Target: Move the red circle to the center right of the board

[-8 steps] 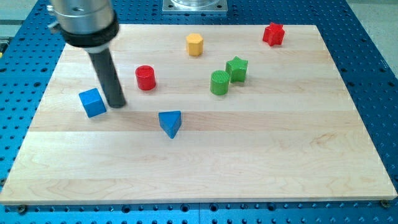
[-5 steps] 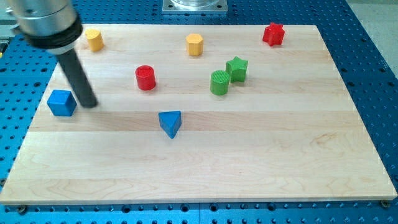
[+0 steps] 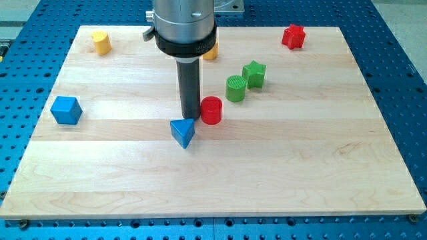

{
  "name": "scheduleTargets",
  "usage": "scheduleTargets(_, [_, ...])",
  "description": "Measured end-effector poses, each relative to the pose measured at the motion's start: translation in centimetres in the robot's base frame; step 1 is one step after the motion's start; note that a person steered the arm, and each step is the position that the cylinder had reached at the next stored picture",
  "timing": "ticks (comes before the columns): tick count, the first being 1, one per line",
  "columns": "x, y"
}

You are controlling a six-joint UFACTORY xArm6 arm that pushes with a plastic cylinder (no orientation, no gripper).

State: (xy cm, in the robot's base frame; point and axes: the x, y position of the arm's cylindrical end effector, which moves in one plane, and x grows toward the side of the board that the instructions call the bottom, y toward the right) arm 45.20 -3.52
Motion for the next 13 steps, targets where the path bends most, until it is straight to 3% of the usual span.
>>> scheduleTargets(1, [-0.3, 6.9])
scheduleTargets(2, [2.0, 9.8])
scheduleTargets(3, [1.6, 10.8])
scheduleTargets(4, [1.1, 6.1])
scheduleTargets(5, [1.0, 9.9])
scheduleTargets(6, [0.9, 19.0])
scheduleTargets(7, [0.9, 19.5])
scheduleTargets(9, [-1.4, 9.7])
scheduleTargets(10, [-5.4, 12.2])
scheduleTargets(12, [-4.6, 23.1])
scheduleTargets(13, [-4.6, 19.8])
